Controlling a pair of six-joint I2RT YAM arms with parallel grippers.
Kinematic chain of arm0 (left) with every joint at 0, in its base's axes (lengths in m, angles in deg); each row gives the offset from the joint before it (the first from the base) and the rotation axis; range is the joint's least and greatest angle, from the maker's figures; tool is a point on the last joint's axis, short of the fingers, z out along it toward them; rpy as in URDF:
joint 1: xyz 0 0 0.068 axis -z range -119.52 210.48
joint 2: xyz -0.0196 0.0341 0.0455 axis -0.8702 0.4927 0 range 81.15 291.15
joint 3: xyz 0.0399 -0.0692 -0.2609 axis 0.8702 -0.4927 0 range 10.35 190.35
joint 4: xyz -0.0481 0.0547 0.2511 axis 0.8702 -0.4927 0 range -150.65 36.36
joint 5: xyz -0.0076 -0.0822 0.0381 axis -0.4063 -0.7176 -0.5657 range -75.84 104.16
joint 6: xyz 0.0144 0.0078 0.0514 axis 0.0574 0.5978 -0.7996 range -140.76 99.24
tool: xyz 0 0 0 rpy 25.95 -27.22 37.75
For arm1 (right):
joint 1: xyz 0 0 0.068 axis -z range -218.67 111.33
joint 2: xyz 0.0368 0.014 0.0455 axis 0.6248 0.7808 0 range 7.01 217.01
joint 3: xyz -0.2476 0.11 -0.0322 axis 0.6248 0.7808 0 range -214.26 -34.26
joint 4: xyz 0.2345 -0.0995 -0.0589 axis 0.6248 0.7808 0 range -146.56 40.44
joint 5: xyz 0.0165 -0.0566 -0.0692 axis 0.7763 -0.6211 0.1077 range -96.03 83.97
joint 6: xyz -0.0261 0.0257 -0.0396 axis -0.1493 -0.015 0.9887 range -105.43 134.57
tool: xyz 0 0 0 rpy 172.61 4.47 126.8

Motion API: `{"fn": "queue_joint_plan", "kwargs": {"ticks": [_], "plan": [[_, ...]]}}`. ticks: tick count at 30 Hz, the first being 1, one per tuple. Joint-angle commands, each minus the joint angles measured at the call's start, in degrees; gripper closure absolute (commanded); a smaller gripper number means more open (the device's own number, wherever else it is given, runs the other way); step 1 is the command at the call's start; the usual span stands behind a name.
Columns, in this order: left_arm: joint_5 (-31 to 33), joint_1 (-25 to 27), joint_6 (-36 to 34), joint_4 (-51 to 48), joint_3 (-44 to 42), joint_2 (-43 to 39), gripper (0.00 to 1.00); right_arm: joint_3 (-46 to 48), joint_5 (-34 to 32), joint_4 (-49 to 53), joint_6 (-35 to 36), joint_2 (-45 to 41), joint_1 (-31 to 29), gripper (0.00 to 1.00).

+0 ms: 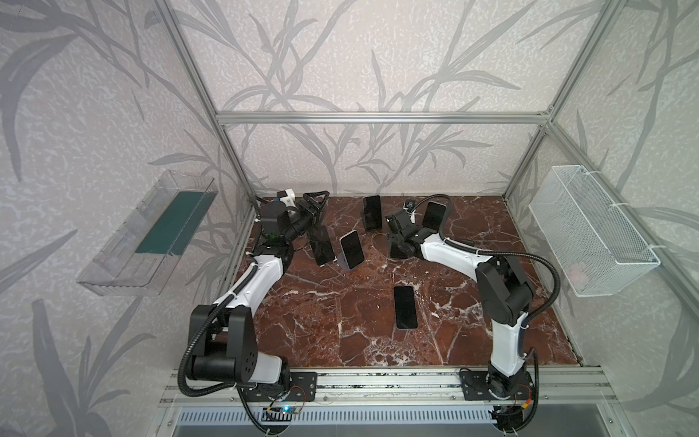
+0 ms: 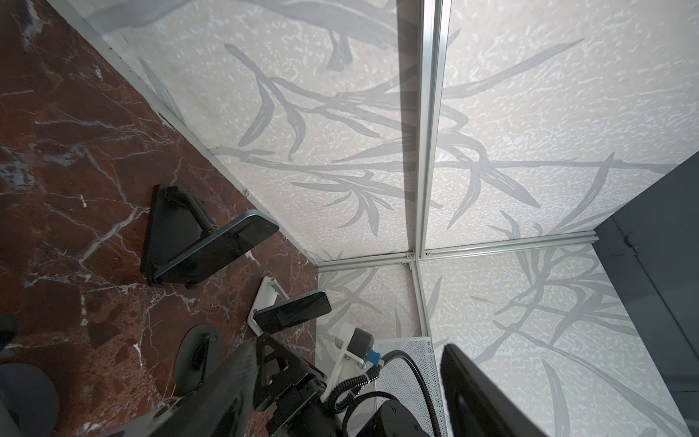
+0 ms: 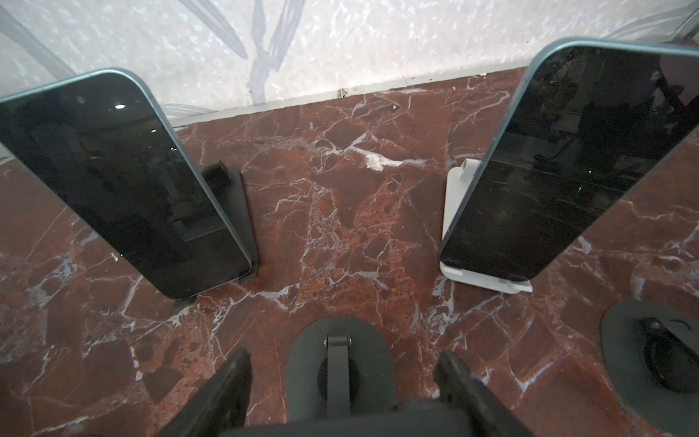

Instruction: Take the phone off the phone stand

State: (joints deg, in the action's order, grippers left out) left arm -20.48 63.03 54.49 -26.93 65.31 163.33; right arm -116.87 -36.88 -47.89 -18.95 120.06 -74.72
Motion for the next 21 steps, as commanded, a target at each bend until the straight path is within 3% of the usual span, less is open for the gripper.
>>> {"fn": "queue_joint_plan", "kwargs": {"ticks": [1,21], "plan": [[-0.9,-0.3,0.5,2.2,0.0,0.9,0.22,1.6,1.6,-1.6,2.4,-4.2,0.0,0.35],[-2.1,1.9,-1.2,2.2,0.9,1.4,0.22,7.0,4.2,-2.2,6.2,-12.8,-0.3,0.37]]}}
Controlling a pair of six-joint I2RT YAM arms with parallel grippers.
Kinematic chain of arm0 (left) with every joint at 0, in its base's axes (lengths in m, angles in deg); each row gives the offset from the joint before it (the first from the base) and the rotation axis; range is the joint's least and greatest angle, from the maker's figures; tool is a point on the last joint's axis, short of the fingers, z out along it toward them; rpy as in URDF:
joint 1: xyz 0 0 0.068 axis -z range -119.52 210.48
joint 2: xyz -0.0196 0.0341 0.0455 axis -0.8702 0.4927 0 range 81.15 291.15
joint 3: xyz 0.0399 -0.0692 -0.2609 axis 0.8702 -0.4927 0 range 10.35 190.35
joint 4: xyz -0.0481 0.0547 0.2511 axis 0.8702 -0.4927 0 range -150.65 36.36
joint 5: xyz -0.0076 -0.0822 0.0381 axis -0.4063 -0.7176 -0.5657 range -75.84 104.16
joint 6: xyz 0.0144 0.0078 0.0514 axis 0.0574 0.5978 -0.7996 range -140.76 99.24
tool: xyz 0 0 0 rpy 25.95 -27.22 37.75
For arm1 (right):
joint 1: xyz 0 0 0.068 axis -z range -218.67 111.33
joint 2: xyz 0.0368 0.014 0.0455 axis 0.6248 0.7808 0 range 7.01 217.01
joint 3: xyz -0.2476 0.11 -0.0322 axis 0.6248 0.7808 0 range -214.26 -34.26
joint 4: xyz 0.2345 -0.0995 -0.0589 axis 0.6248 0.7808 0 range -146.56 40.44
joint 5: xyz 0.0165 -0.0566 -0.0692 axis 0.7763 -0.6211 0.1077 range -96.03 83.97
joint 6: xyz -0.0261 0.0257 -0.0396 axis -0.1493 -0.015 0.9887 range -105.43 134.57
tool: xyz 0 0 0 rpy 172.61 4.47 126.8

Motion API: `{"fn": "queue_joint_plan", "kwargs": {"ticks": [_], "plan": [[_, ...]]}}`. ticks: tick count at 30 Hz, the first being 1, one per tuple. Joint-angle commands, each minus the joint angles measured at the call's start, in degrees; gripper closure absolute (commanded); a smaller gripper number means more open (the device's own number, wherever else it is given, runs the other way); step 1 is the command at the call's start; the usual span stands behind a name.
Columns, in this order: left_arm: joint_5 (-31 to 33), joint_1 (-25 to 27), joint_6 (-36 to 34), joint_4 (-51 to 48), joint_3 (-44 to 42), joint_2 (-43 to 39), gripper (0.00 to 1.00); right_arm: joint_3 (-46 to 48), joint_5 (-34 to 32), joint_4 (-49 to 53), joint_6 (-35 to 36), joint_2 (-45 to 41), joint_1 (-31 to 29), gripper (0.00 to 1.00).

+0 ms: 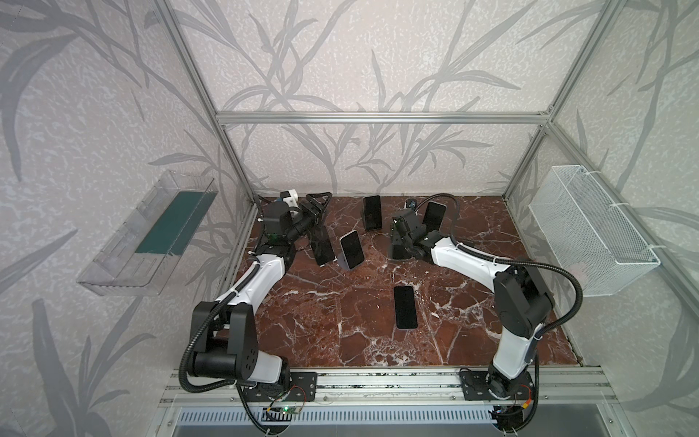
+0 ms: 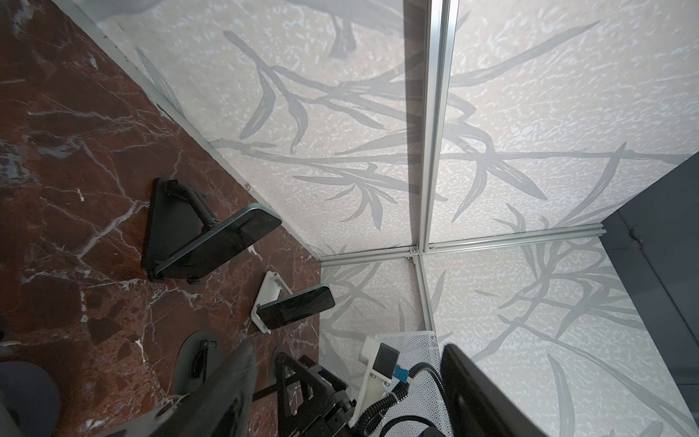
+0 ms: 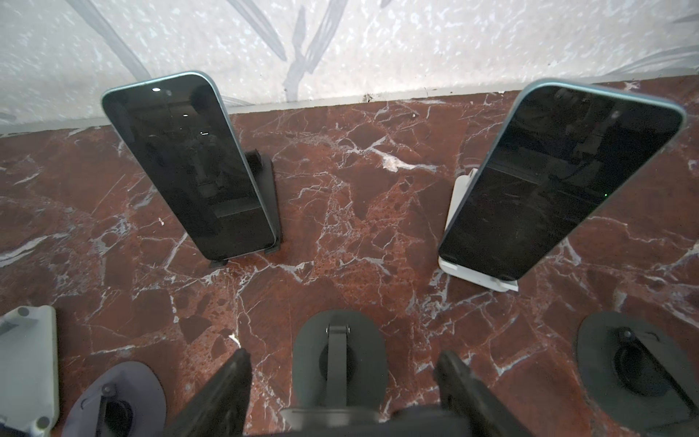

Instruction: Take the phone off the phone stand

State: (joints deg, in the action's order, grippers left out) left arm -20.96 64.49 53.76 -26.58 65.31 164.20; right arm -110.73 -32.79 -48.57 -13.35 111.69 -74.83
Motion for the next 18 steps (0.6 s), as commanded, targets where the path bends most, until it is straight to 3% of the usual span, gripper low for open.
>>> {"fn": "queue_joint_plan", "kwargs": {"ticks": [1,18], "plan": [[-1.6,0.6,-0.5,1.8,0.9,0.5,0.22,1.4,0.1,-1.5,0.7,-5.2,-0.3,0.37],[-1.4,7.4,-5.6,-1.8,2.3,-1.7,0.22,10.4,2.0,2.5,9.0,-21.1,-0.2,0.37]]}}
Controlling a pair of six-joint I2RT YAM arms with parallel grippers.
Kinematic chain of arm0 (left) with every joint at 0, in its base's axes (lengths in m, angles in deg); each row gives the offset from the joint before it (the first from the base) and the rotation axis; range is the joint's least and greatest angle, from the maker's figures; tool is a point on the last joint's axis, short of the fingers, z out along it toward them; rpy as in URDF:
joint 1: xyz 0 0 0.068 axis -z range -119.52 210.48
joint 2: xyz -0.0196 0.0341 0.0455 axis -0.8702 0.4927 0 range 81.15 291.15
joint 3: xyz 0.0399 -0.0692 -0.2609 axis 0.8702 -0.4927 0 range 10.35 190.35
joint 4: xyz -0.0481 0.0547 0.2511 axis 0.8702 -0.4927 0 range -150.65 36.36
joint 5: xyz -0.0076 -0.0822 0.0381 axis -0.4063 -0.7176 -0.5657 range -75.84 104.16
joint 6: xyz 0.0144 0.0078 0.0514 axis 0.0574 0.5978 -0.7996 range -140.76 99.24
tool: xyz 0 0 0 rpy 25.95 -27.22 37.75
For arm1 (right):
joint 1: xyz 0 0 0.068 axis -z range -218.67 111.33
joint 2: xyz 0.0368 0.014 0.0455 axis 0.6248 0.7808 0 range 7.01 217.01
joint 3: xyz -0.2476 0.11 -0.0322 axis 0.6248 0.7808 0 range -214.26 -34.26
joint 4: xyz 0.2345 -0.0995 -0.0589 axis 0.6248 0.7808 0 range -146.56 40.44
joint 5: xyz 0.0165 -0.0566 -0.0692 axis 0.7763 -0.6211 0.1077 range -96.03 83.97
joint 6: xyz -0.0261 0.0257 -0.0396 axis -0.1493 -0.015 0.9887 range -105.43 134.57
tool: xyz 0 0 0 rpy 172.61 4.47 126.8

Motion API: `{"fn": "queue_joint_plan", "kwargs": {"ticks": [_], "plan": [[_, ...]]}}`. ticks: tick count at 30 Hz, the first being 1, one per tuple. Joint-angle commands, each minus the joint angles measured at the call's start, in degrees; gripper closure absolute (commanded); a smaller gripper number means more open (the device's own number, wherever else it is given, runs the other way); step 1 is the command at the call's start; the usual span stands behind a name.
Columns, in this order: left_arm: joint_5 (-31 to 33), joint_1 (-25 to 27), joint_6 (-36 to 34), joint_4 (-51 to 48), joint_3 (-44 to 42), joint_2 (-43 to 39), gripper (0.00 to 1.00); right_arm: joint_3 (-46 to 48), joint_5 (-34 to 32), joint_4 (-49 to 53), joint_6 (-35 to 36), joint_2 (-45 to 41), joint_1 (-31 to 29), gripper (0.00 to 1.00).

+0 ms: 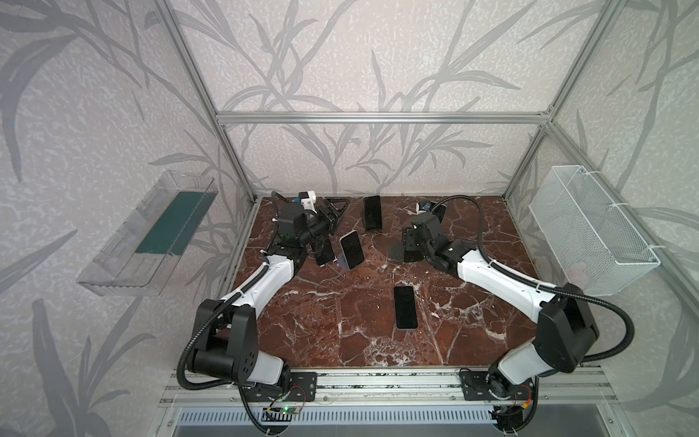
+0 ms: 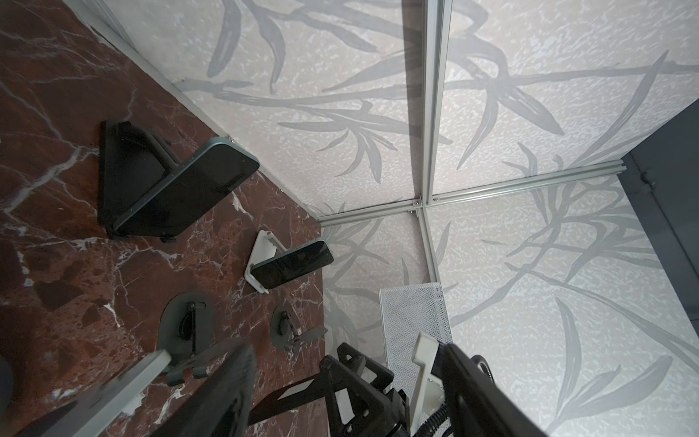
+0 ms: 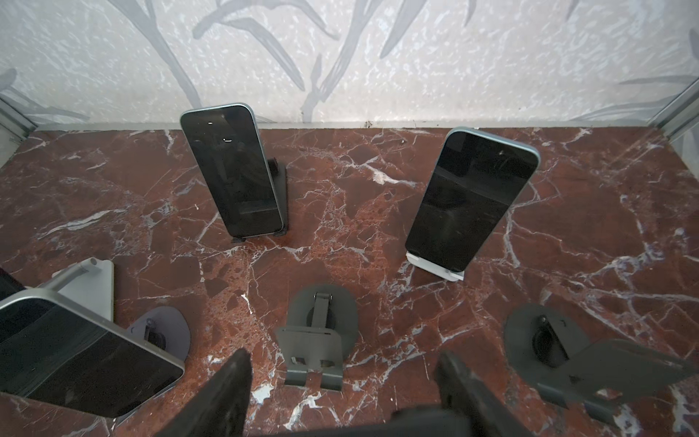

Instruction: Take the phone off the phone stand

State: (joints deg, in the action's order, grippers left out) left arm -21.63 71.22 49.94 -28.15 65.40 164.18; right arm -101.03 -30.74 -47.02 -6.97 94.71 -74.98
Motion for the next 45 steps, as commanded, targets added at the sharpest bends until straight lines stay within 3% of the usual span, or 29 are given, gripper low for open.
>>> {"fn": "queue_joint_plan", "kwargs": {"ticks": [1,13,27,34,45], "plan": [[-0.6,1.0,-2.3,-0.6,2.3,-1.8,0.22,1.0,0.0,1.6,2.9,-5.1,0.1,0.38],[-0.4,3.9,-3.5,-1.8,2.7,-2.0,0.22,10.3,0.8,10.4,4.4,-18.0,1.4,0.37],[0.0,9.8,-6.9,-4.4,3.7,-2.0,0.22,19.5,7.7,21.1,1.6,-26.9,2.4,0.37],[-0.1,11.9,-8.0,-5.7,4.1,-1.7,0.22,21.8,11.3,23.4,1.4,-26.8,2.9,0.37],[0.0,12.1,-8.3,-6.1,4.2,-1.8,0.22,23.7,20.7,18.8,-1.1,-20.0,5.0,0.37]]}}
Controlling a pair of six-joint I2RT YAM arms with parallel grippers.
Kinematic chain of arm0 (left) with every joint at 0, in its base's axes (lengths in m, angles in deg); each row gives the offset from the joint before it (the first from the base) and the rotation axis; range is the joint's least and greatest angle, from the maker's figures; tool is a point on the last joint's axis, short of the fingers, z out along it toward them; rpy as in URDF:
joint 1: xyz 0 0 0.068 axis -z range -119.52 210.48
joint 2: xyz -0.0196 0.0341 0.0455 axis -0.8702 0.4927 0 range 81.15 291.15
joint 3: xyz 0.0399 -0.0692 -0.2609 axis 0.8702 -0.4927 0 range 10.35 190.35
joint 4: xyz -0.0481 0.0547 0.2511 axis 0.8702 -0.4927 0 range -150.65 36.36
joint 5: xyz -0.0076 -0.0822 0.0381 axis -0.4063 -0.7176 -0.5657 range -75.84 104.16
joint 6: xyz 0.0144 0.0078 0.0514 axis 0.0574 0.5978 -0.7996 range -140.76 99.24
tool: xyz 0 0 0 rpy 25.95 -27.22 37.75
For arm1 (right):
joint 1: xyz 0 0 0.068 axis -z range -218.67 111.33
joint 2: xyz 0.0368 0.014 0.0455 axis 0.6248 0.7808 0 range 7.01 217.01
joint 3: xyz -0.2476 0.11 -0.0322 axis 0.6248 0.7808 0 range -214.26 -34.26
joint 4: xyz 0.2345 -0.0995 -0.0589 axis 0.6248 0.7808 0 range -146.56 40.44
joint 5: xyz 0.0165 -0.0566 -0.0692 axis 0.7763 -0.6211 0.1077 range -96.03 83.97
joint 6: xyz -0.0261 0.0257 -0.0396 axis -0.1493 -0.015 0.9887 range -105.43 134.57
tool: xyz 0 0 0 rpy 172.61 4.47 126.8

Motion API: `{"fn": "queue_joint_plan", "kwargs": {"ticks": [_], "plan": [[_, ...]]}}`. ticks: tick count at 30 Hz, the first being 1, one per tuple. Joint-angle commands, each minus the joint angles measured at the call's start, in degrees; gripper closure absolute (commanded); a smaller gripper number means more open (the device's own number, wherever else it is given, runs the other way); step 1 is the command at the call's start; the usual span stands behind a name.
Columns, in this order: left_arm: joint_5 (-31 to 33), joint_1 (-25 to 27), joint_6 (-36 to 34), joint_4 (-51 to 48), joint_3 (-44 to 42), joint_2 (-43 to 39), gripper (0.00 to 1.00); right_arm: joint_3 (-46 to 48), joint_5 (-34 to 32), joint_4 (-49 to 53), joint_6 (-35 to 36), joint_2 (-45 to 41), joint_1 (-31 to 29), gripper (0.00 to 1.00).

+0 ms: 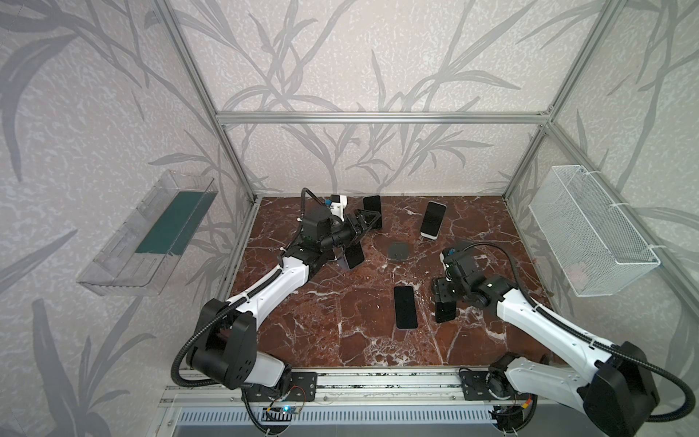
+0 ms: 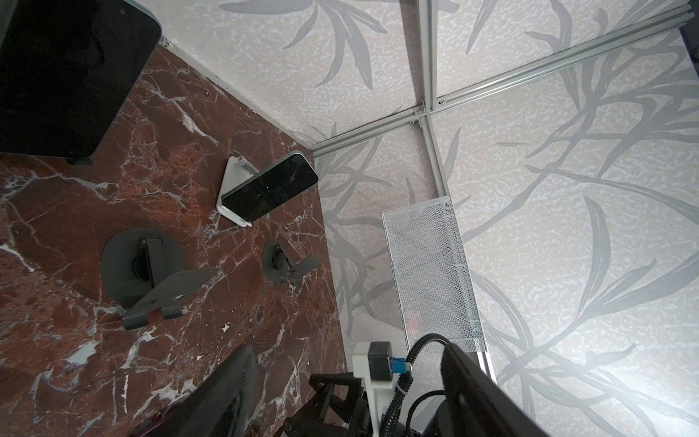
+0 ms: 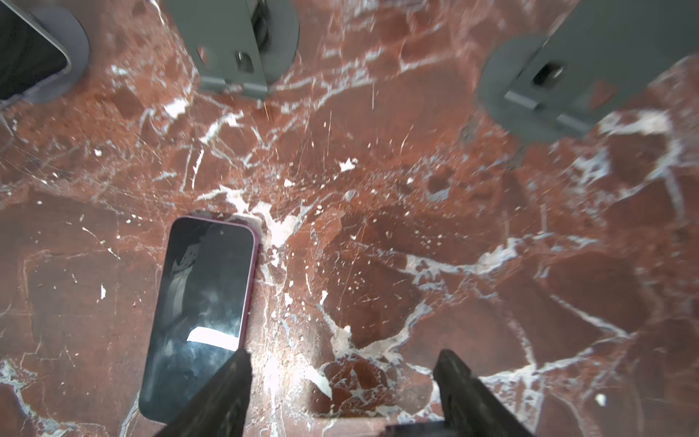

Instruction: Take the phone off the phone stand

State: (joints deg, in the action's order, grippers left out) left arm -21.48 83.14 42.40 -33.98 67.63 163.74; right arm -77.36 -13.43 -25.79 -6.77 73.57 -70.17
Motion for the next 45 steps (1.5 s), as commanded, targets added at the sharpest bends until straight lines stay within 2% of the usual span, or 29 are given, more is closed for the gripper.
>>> {"fn": "queue_joint_plan", "kwargs": {"ticks": [1,5,17,27,35,45], "plan": [[-0.1,0.2,-0.8,-0.2,2.0,-1.3,0.22,0.1,3.8,-2.6,-1.9,1.6,0.2,0.37],[0.0,0.2,-0.9,-0.5,2.0,-1.5,0.22,0.1,6.5,-3.2,-3.2,4.4,0.5,0.37],[0.1,0.4,-1.1,-0.5,1.9,-1.8,0.22,-0.9,8.1,-5.4,-5.9,15.2,1.7,0.38],[-0.2,0.5,-0.9,-0.4,1.9,-1.7,0.22,-2.2,2.7,-9.5,-8.2,20.7,1.7,0.38],[-0.1,0.5,-1.2,-0.3,1.9,-1.9,0.22,-3.9,1.6,-11.6,-10.0,24.6,1.7,0.38],[-0.5,0.5,0.0,0.7,1.6,-1.3,0.22,-2.4,-1.3,-11.8,-11.8,26.4,0.7,0.31]]}}
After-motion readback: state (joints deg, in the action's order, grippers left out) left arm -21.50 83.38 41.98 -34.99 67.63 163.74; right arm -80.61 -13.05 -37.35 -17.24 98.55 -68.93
